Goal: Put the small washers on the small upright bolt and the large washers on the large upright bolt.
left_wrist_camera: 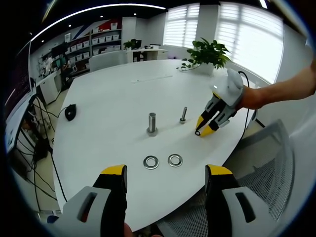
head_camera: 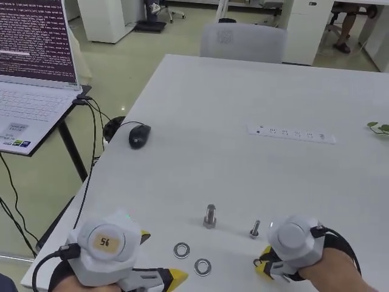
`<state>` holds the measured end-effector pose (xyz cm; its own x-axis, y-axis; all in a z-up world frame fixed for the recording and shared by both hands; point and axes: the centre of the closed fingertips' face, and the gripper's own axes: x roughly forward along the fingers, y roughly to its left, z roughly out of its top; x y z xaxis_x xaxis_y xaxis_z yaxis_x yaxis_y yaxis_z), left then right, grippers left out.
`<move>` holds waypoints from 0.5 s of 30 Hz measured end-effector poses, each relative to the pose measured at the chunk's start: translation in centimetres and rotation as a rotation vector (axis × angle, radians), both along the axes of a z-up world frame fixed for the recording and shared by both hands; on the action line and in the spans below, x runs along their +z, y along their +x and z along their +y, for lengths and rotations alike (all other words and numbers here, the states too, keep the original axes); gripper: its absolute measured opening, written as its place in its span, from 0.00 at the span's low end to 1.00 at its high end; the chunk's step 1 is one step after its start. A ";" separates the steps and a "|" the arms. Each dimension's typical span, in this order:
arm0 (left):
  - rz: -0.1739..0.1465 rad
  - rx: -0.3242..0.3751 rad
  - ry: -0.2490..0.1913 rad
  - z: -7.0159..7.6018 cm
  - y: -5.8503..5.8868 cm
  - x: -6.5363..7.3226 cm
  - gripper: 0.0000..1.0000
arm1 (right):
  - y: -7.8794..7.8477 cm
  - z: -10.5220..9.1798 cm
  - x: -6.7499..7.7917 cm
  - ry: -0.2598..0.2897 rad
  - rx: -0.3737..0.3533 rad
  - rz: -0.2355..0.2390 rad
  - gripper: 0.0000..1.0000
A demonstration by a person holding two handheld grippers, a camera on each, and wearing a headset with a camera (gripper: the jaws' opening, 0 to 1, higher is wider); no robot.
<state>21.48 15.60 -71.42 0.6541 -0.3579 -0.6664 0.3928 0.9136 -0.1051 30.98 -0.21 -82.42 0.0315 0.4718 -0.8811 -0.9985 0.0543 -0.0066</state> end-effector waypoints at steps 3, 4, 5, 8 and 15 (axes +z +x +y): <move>0.000 0.005 0.003 0.2 -0.1 0.0 0.63 | -0.1 0.0 -0.1 -0.019 0.038 -0.017 0.17; 0.000 0.006 0.004 0.3 -0.1 0.0 0.63 | -0.2 0.1 -0.1 -0.023 0.043 -0.023 0.17; 0.000 0.007 0.004 0.3 -0.1 0.0 0.63 | -0.2 0.1 -0.1 -0.026 0.045 -0.026 0.17; -0.003 0.013 0.003 0.5 -0.1 0.1 0.63 | 0.0 0.0 0.0 -0.030 0.047 -0.039 0.18; -0.003 0.011 0.000 0.3 0.0 0.1 0.63 | 0.3 0.1 -0.1 -0.016 0.052 -0.017 0.17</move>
